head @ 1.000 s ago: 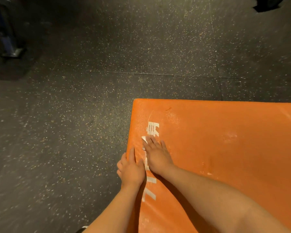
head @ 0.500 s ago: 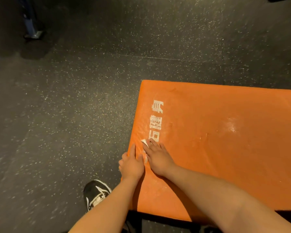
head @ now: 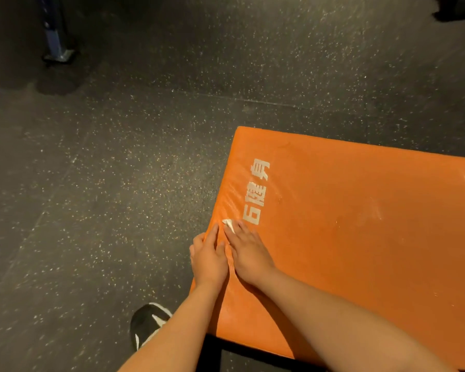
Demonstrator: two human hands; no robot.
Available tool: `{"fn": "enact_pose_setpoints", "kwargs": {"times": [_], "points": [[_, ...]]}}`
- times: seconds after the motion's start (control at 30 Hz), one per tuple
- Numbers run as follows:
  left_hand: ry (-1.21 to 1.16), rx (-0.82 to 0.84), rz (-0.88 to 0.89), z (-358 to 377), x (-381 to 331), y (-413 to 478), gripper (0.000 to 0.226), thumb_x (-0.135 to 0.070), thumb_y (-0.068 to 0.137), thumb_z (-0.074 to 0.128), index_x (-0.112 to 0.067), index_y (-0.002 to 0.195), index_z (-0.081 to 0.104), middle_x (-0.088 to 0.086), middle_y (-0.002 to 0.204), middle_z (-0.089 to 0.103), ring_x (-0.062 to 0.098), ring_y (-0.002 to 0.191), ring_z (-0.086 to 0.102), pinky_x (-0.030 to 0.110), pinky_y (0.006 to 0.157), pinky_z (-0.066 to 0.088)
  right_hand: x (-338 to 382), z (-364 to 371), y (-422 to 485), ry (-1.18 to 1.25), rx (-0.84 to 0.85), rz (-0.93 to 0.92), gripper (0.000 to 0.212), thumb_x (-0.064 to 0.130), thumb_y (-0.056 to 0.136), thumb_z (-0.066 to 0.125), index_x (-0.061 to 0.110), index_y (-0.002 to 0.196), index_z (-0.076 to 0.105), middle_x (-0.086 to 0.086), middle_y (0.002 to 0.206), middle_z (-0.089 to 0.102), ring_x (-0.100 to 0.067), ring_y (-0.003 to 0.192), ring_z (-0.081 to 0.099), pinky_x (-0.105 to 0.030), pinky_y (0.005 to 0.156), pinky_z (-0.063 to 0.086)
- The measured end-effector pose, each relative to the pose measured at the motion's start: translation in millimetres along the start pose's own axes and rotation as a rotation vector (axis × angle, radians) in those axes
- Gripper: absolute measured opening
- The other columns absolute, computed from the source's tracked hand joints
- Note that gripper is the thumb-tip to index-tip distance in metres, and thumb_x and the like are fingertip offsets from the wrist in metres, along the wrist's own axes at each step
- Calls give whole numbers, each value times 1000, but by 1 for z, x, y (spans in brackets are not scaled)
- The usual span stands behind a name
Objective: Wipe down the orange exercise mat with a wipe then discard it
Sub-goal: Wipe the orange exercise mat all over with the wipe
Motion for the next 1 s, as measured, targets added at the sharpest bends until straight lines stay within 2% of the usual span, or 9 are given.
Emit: {"fn": "enact_pose_setpoints", "kwargs": {"times": [0.2,0.3,0.4,0.53,0.6,0.7,0.8,0.9,1.0], "points": [[16,-23,81,-15,-24,74,48,-21,99,56,-30,146,50,11,131,49,29,124,41,35,108,32,6,-23,41,43,-107,26,62,10,105,38,24,162,18,-2,170,5,-20,157,1,-40,125,17],[24,29,62,-13,-19,88,48,-24,100,55,-30,147,48,11,134,48,29,126,42,34,109,31,8,-19,46,71,-100,83,62,11,103,41,26,160,24,-8,167,7,-25,155,6,-38,122,25],[49,92,37,-6,-1,79,48,-22,100,53,-27,148,46,10,146,44,29,134,40,38,113,30,0,-10,45,38,-73,132,66,9,102,40,25,162,16,-6,168,11,-27,156,1,-40,125,18],[80,137,-18,-5,27,48,53,-27,99,52,-27,151,42,9,156,35,29,144,29,39,117,24,-2,6,36,-6,-44,164,68,9,104,35,26,163,7,4,171,0,-23,157,-5,-42,126,4],[64,112,-94,-8,35,28,54,-34,99,50,-31,152,39,6,155,37,29,141,32,39,116,26,10,16,26,-3,-22,69,64,11,104,35,27,162,13,4,170,5,-22,157,1,-41,125,4],[102,77,-203,-13,45,-6,52,-41,100,44,-38,151,36,4,156,36,30,142,30,44,118,26,29,33,8,-29,134,-153,56,12,105,35,22,160,27,1,169,16,-24,156,9,-38,125,7],[145,102,-320,-16,56,-37,57,-42,101,44,-41,155,25,5,161,24,33,143,22,46,118,26,22,32,0,-124,179,-229,55,11,104,40,19,158,34,-1,169,18,-25,156,8,-43,127,6],[81,133,-371,-18,61,-53,60,-43,102,45,-40,157,20,6,163,9,36,142,21,45,114,28,7,20,1,-155,59,-101,63,11,102,40,27,160,24,4,170,11,-23,157,2,-44,125,3],[-80,122,-405,-15,59,-55,61,-36,102,50,-37,157,22,8,162,1,36,138,34,41,114,31,8,17,-3,-105,39,103,61,15,105,35,20,163,15,-2,171,3,-22,157,-3,-41,125,-1]]}}
Point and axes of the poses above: each hand's wrist, its own y-axis towards the middle knuckle, its own z-axis out of the palm, x = y × z, the point moved 3 cm from there along y, towards the middle knuckle
